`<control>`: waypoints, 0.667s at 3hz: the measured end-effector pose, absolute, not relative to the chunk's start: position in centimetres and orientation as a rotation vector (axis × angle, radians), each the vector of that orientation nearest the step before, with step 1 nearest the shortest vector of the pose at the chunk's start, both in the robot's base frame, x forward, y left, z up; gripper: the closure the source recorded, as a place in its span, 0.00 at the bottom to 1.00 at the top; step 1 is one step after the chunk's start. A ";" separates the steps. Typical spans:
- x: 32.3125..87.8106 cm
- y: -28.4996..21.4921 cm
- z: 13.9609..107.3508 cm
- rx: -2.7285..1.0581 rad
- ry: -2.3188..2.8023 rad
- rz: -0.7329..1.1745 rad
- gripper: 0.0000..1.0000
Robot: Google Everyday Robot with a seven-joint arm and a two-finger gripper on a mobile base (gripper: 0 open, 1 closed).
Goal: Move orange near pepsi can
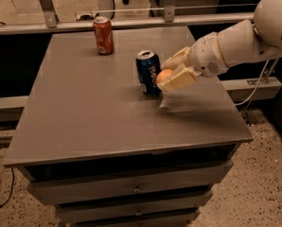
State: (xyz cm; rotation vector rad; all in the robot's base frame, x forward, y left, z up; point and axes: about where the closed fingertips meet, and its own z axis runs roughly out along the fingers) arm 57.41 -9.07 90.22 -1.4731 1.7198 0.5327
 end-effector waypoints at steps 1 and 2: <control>55.9 -9.8 87.9 -1.468 1.772 0.577 1.00; 54.7 -11.1 86.0 -1.452 1.823 0.592 1.00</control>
Offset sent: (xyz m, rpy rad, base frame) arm -0.0394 -0.0404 -0.0636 -0.0251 0.1488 -0.0631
